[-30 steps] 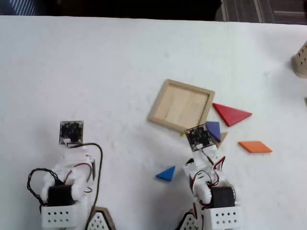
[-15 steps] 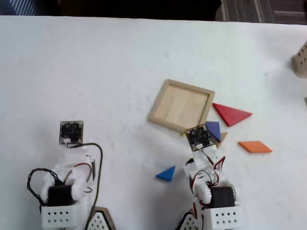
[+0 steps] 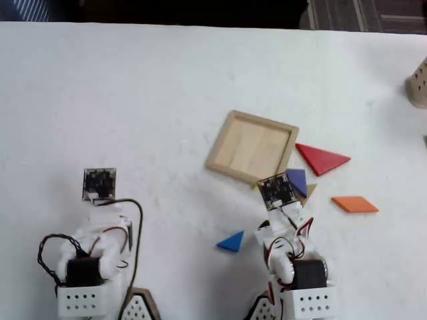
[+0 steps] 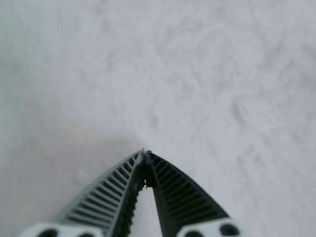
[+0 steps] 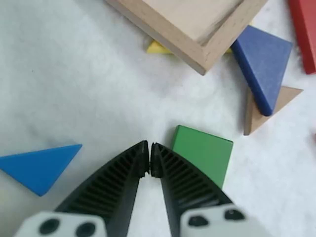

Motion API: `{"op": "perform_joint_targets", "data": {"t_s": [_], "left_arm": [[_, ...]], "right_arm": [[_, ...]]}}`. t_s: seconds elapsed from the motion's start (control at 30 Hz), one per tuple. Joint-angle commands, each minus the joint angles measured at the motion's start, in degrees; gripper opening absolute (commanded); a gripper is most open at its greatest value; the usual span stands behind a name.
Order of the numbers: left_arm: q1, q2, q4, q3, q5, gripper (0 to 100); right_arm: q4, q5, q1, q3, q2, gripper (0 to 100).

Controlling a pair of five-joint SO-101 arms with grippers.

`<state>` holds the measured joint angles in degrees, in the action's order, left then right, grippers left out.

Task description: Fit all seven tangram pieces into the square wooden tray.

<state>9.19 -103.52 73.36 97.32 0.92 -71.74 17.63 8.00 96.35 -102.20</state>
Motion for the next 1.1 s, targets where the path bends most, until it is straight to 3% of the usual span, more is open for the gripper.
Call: {"op": "perform_joint_targets", "data": {"t_s": [0.0, 0.5, 0.67, 0.93, 1.07], "left_arm": [[0.31, -0.92, 0.35, -0.26, -0.35, 2], [-1.01, -0.92, -0.26, -0.53, -0.53, 2], [-0.48, -0.92, -7.56, -4.31, -0.44, 2], [-1.01, -0.92, -14.15, -8.26, -0.53, 2], [-5.32, -0.92, -20.40, -8.26, -0.62, 2]], "right_arm": [[-0.40, 0.53, 0.31, 0.53, -0.22, 1.9], [-0.40, 0.18, 0.13, 0.53, -0.22, 1.8], [-0.40, 0.18, -0.40, 0.53, -0.22, 2.0], [-0.40, 0.18, -7.52, 0.53, -0.31, 2.1], [-0.04, 0.53, -7.43, 0.44, -0.31, 2.1]]}}
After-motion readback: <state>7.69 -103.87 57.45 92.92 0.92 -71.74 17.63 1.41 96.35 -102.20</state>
